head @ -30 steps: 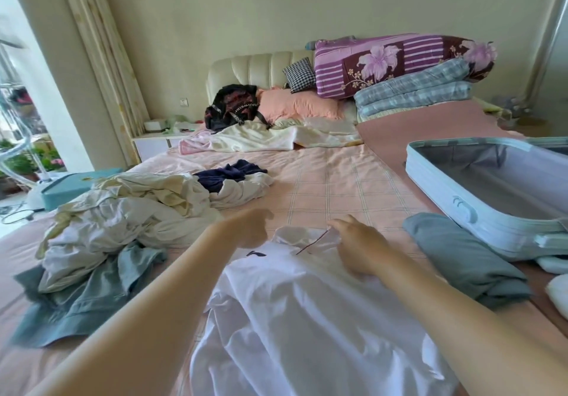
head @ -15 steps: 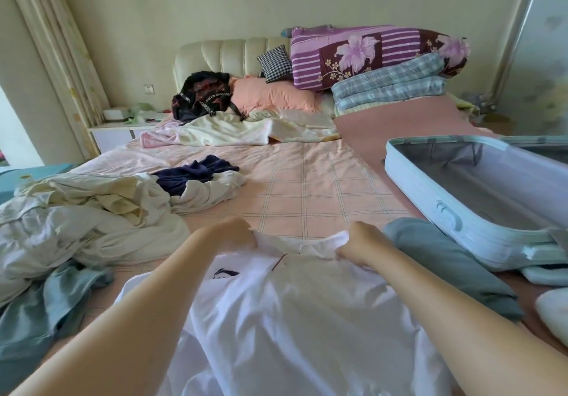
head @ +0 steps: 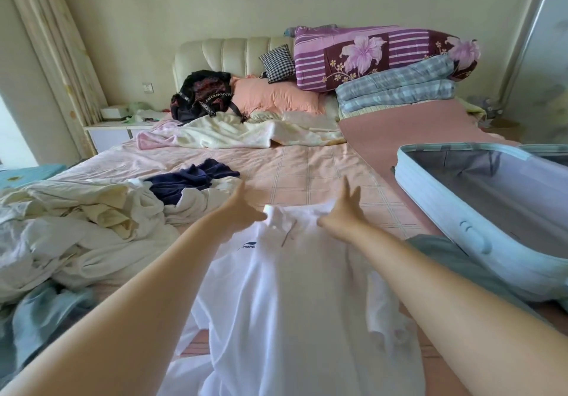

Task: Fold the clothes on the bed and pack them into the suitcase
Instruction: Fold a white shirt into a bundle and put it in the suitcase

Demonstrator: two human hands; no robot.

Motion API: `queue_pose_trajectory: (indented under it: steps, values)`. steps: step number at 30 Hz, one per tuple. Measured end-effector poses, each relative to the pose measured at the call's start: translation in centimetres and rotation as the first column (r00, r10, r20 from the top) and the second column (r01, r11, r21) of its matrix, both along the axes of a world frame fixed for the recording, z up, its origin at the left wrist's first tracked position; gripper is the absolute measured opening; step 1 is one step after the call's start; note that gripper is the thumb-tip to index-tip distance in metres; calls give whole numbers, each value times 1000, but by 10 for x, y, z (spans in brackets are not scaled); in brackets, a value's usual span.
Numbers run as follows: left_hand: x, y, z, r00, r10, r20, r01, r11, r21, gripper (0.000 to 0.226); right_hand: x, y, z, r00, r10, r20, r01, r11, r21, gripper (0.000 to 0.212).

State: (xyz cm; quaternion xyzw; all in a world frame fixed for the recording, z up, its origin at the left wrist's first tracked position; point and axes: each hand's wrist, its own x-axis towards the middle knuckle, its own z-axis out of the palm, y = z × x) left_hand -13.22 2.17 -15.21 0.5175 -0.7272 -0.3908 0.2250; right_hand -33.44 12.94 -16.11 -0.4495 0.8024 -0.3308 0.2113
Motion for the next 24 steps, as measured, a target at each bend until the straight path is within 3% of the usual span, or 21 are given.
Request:
queue_pose_trajectory:
  steps: [3,6,8,10,12,15,18,20,22,24]
  values:
    - [32,-1,-23,907,-12,422,113,970,-215,67,33,2,-23,948,179,-262,-167,984,70,76]
    - [69,14,-37,787,78,613,60,978,-200,45,75,10,-31,887,376,-270,-385,923,20,52]
    - [89,23,-41,781,136,609,-18,980,-196,29,100,16,-33,840,485,-245,-478,874,93,49]
    - [105,33,-41,801,125,586,-25,984,-175,26,114,19,-37,772,573,-277,-509,817,272,59]
    - [115,43,-39,815,37,579,60,987,-148,32,119,22,-42,731,608,-310,-483,782,395,70]
    - [124,49,-30,795,-55,604,219,955,-202,43,118,27,-49,723,604,-336,-462,783,416,72]
    - [131,35,-4,704,288,649,138,842,-522,35,116,33,-44,709,591,-385,-486,805,341,71]
    - [136,23,11,586,494,643,59,764,-642,33,112,38,-36,704,575,-418,-507,818,272,68]
    - [131,24,18,464,508,726,55,801,-596,37,104,44,-27,711,562,-423,-514,826,233,61]
    - [113,34,18,424,438,792,105,845,-524,44,90,53,-22,716,528,-458,-478,848,230,55]
